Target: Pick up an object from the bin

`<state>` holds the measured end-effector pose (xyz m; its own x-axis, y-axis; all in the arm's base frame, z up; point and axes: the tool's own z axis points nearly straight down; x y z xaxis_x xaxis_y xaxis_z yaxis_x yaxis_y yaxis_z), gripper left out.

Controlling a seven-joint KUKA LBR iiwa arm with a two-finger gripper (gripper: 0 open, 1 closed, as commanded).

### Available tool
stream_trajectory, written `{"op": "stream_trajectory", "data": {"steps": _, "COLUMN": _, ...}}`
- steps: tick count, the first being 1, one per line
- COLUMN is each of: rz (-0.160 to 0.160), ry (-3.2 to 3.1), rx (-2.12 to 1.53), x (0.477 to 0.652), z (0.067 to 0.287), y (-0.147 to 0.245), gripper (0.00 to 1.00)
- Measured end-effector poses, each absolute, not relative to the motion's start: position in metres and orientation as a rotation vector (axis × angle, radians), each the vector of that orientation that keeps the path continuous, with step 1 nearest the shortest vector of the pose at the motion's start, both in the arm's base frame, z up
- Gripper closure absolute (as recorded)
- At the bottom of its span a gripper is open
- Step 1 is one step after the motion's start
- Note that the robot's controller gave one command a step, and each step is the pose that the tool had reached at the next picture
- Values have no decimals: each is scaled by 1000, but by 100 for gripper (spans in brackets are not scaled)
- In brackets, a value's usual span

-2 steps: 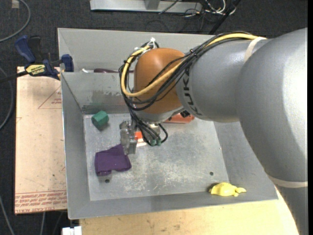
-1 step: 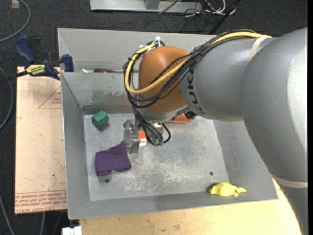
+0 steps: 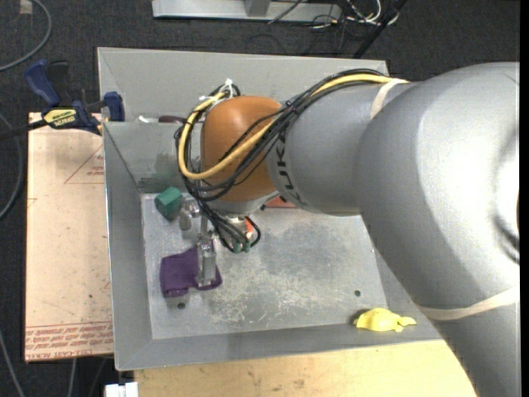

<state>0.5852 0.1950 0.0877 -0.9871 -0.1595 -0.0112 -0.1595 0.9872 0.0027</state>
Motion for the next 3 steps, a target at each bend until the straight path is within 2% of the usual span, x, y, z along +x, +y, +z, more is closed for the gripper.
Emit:
{"op": "stream_trajectory", "data": {"steps": 1, "rz": 7, "ry": 3114, "rx": -323, "x": 588, "z": 71, "y": 202, "gripper": 100}}
{"op": "stream_trajectory", "data": {"steps": 2, "rz": 7, "ry": 3114, "rx": -322, "x": 588, "z": 71, "y": 202, "gripper": 100}}
{"op": "stream_trajectory", "data": {"steps": 3, "rz": 9, "ry": 3109, "rx": -329, "x": 583, "z": 205, "y": 206, "gripper": 100}}
